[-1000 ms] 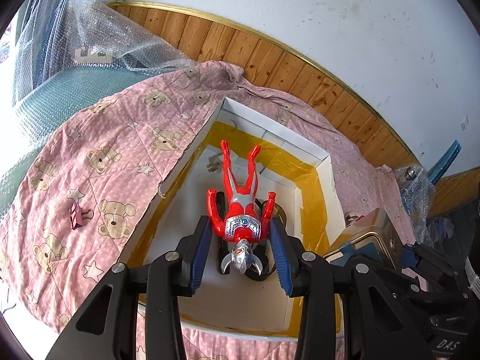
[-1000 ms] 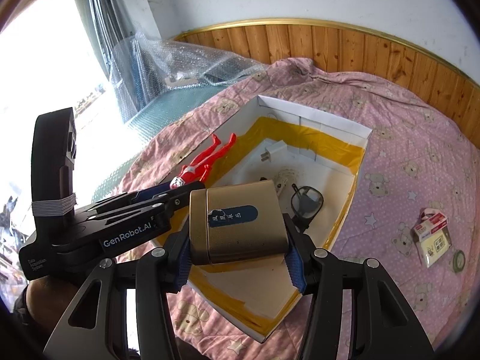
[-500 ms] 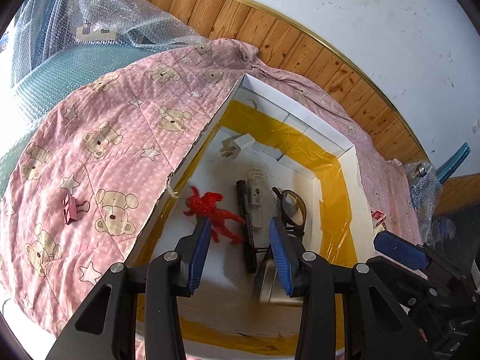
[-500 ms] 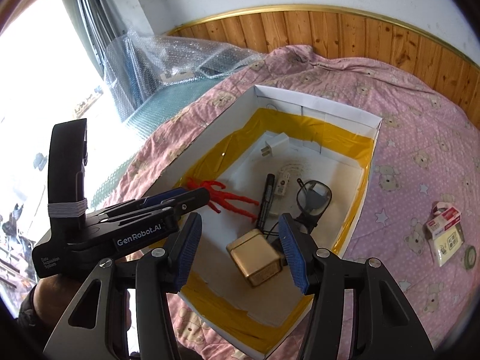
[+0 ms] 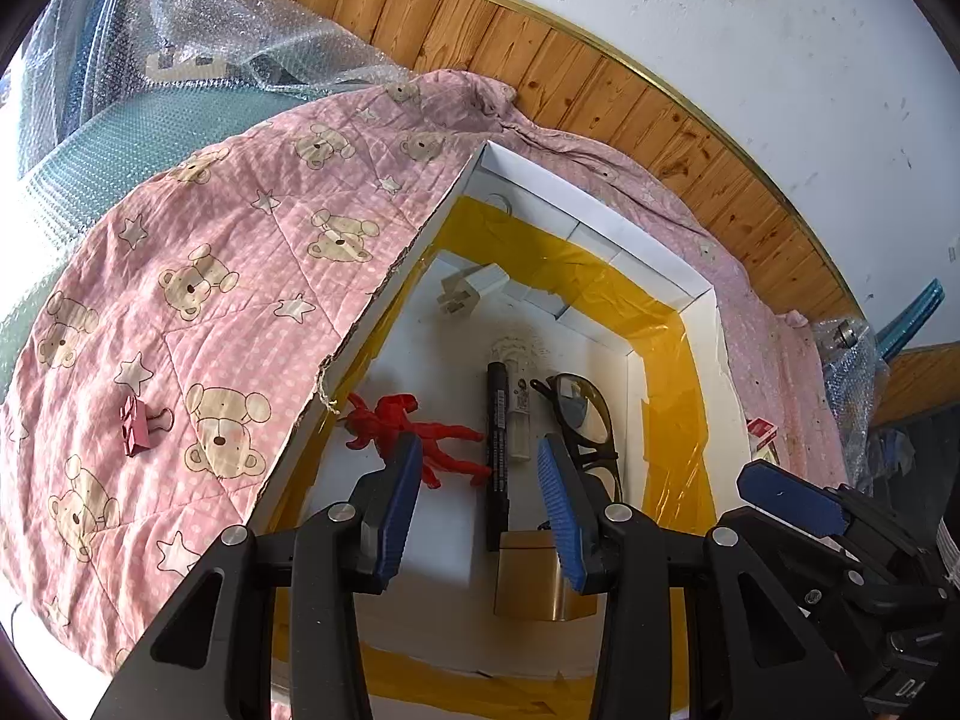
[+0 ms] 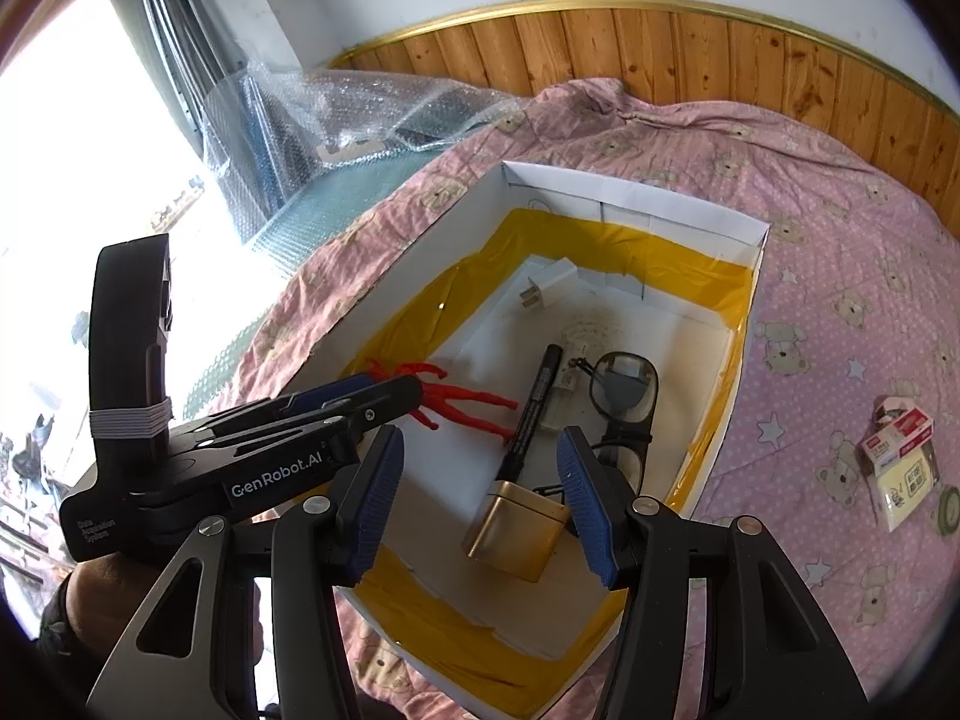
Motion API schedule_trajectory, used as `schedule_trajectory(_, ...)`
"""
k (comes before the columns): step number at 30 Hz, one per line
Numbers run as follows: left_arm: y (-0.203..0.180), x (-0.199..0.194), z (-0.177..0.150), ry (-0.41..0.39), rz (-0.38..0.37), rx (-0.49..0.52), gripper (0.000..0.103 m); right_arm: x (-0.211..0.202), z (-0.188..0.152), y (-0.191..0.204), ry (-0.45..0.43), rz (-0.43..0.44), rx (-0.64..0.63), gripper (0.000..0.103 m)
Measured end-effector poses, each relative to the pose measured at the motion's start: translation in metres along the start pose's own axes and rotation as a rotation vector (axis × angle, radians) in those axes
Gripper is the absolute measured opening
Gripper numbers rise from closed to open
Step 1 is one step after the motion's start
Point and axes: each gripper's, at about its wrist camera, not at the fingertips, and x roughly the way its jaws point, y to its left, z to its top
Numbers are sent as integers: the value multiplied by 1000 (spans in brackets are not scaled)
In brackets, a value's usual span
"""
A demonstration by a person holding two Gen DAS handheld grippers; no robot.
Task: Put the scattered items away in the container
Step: 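Open both grippers to drop the toy figure and tin into the box, then move both grippers back toward the staple box and cream box on the bedspread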
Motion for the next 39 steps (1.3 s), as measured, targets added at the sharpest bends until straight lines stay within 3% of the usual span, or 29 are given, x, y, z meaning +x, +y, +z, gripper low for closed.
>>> schedule_trajectory(19, -9, 2, -3, 15, 8, 17, 41, -4, -6, -7, -4, 18, 29, 57)
schedule_trajectory(39, -47, -7, -12, 13, 24, 87, 41, -33, -19, -27, -59, 33, 71, 57)
